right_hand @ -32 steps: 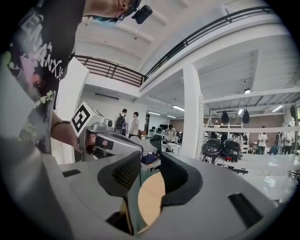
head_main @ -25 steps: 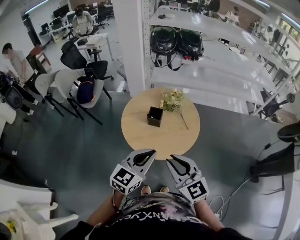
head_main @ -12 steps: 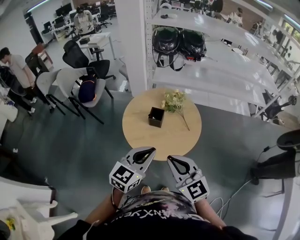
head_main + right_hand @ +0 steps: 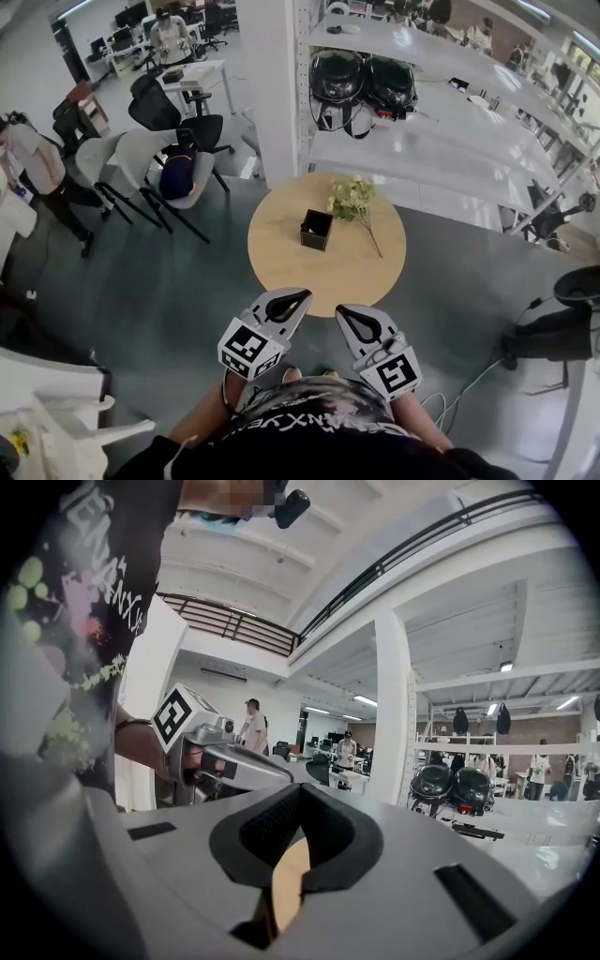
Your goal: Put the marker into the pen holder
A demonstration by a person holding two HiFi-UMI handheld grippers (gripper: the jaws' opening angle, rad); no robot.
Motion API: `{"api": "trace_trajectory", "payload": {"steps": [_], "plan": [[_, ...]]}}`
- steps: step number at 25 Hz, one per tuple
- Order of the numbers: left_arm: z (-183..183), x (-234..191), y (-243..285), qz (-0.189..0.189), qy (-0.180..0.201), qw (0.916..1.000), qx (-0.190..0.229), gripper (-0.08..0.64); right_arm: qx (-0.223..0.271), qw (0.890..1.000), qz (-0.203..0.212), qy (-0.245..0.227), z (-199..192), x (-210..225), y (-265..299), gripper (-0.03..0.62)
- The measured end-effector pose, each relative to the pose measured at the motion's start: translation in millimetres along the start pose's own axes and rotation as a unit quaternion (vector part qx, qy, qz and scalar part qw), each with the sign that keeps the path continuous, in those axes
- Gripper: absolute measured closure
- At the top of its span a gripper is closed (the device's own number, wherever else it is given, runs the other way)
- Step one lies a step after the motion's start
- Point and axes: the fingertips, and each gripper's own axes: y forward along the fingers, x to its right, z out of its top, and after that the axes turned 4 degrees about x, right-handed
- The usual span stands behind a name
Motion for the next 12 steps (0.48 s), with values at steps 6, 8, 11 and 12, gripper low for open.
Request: {"api": "trace_trajectory", "payload": {"steps": [6,8,11,12], "plan": [[-1.5,0.6,-4.8,0.001,0.000,1.0000,-0.001,0.538,0.002,1.000,0.002,-0.002,0.9,-5.9,-0.1,0.592],[-2.2,1.7,-6.4,0.001,0.000,1.0000,-0.001,0.538,0.000,1.000,0.002,-0.003,0.5,-7.4,-1.2,0.592],[-2.6,1.0,-8.4,0.002,-0.001,1.0000,-0.001,0.538,-0.001,1.000,0.001,-0.001,0.1,-8.7,-0.5,0.592],[-2.6,0.5,-8.7,0.002,-0.001,1.0000,-0.001,0.538,0.000,1.000,0.001,-0.002,0.4,-8.8,0.0,0.592]]}}
